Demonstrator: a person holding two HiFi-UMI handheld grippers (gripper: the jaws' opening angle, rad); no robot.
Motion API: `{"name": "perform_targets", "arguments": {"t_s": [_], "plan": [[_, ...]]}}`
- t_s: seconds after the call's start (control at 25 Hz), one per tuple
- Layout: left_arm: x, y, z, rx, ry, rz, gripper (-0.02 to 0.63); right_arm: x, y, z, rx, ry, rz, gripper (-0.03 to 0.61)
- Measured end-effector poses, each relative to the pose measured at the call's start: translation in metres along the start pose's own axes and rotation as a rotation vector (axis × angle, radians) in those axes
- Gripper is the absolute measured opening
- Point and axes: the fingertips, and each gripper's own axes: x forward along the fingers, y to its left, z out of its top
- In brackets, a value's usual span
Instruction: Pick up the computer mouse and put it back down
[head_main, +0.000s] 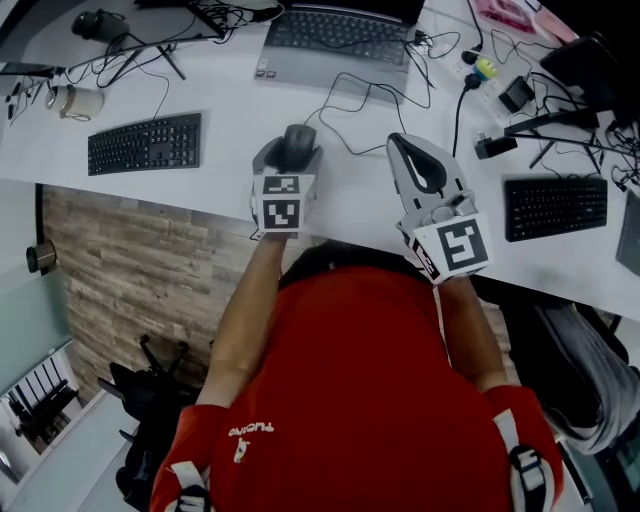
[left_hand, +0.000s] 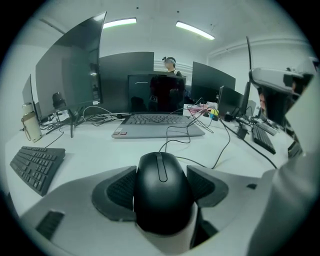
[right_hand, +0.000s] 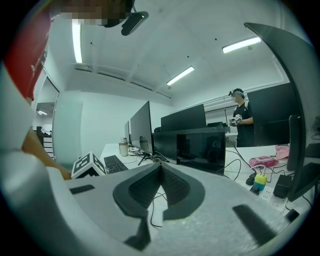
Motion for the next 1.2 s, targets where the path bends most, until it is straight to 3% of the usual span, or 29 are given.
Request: {"name": "perform_targets", "arguments": {"t_s": [0.68, 1.2], "plan": [[-0.134, -0.003, 0.098, -0.004, -0.284, -0.067, 0.304, -0.016, 0.010, 0.004, -0.007, -0.022, -0.008, 0.005], [-0.228, -0.002, 0.162, 0.030, -0.437, -0.044, 0.304, -0.024, 0.015, 0.002, 0.003, -0.025, -0.015, 0.005]]}}
